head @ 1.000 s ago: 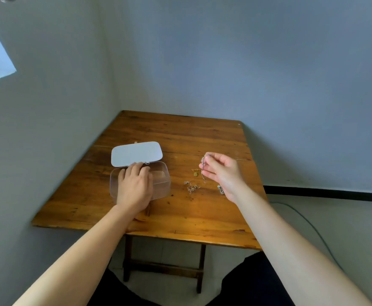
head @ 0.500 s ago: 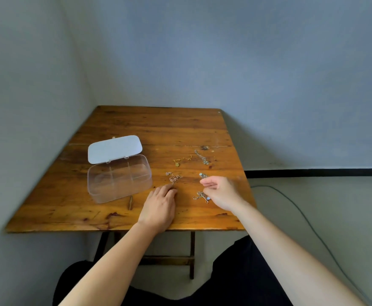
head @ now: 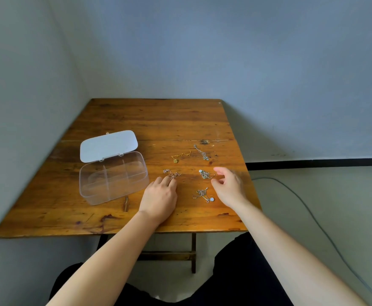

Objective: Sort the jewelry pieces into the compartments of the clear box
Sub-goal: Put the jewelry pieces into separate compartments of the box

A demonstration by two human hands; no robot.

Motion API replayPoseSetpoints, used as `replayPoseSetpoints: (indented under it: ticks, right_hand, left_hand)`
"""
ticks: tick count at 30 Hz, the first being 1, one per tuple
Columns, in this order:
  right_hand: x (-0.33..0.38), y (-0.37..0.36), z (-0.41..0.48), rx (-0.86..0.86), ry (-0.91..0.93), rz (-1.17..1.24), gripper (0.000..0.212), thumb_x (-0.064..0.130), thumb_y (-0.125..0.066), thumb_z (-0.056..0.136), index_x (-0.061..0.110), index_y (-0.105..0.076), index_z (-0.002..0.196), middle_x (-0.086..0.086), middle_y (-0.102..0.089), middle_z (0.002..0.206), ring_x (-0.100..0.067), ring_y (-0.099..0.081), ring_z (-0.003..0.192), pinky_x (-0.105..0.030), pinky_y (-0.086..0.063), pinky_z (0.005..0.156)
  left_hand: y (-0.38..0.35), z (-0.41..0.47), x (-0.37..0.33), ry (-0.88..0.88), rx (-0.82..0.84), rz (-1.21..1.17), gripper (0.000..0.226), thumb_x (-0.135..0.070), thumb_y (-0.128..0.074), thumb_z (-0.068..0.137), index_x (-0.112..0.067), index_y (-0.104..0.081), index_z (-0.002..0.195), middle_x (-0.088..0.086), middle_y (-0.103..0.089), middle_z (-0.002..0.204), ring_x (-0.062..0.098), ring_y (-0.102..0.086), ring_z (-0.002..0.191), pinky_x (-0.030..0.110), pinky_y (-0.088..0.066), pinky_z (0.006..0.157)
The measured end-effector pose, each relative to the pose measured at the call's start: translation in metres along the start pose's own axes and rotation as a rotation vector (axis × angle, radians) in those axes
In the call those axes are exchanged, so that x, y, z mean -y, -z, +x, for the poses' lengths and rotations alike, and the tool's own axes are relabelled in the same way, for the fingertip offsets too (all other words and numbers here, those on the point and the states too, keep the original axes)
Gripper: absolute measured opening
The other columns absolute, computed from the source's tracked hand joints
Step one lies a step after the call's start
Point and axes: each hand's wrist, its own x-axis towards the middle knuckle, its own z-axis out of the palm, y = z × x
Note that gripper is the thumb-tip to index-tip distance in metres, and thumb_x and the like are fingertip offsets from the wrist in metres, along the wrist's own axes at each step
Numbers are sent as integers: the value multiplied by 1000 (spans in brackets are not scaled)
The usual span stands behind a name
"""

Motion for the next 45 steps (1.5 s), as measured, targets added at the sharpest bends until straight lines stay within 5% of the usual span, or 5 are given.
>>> replayPoseSetpoints:
  ticks: [11,16,21,31,45]
  right_hand:
    - [-7,-10,30,92,218,-521,44,59,-50,95,44,-55,136,5,-50,117,-13,-52,75,-22,-32,52]
    - [-8,-14,23,-1,294,-432,27,52,-59,93,42,-73,113,8,-57,106,-9,-50,75,-23,-35,52]
    - [-6,-14,22,-33,261,-360,20,54,-63,91,39,-74,97,14,-60,105,-7,-54,74,-20,-33,52]
    - [-17,-14,21,-86,163,-158,15,44,-64,93,31,-70,91,17,-67,83,-7,-62,74,-25,-48,58]
    - [-23,-5,18,-44,55,126,5,32,-67,93,28,-70,92,13,-71,88,-10,-67,83,-40,-60,73]
  left_hand:
    - [-17,23,0,106,171,56,53,-19,-23,103,-13,-14,154,15,-12,163,35,-21,141,44,-26,112]
    - [-10,20,-10,29,147,68,49,-9,-30,103,-2,-25,151,21,-27,157,36,-25,144,42,-26,115]
    - [3,13,-16,-102,70,69,36,8,-77,71,9,-69,106,28,-70,106,39,-69,93,43,-60,79]
    - [1,19,-17,-95,101,150,33,-1,-37,98,0,-51,128,17,-57,127,31,-50,115,37,-45,98]
    - [12,39,-10,85,142,-156,32,5,-44,91,-5,-58,117,14,-58,117,32,-54,110,37,-50,84]
